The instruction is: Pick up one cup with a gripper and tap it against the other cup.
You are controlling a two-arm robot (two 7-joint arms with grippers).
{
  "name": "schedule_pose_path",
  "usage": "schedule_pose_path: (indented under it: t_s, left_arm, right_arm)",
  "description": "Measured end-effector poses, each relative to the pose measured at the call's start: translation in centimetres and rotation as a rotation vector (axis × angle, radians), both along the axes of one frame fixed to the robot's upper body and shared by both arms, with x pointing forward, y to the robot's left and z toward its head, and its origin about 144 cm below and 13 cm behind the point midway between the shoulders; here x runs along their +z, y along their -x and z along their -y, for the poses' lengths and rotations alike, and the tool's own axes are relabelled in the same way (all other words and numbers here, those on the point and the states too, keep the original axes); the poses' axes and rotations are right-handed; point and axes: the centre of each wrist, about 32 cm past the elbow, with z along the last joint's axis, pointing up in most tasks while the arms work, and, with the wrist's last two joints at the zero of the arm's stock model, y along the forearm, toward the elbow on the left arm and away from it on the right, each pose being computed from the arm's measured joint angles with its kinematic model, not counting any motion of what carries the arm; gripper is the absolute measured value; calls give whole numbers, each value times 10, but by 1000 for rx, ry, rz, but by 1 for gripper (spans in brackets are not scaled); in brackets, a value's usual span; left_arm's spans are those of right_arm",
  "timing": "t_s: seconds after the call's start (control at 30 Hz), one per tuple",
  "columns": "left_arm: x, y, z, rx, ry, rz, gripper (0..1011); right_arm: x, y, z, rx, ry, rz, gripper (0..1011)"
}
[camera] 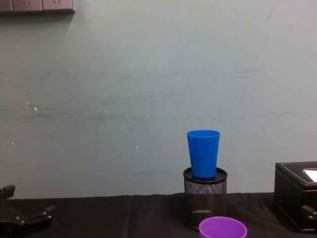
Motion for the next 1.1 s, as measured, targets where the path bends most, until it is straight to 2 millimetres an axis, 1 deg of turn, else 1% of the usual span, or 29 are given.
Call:
schedule_pose_path:
  t_s: [1.1]
  left_arm:
    - [0, 0, 0, 0, 0, 0, 1000]
  right_arm:
    - [0, 0, 0, 0, 0, 0, 1003]
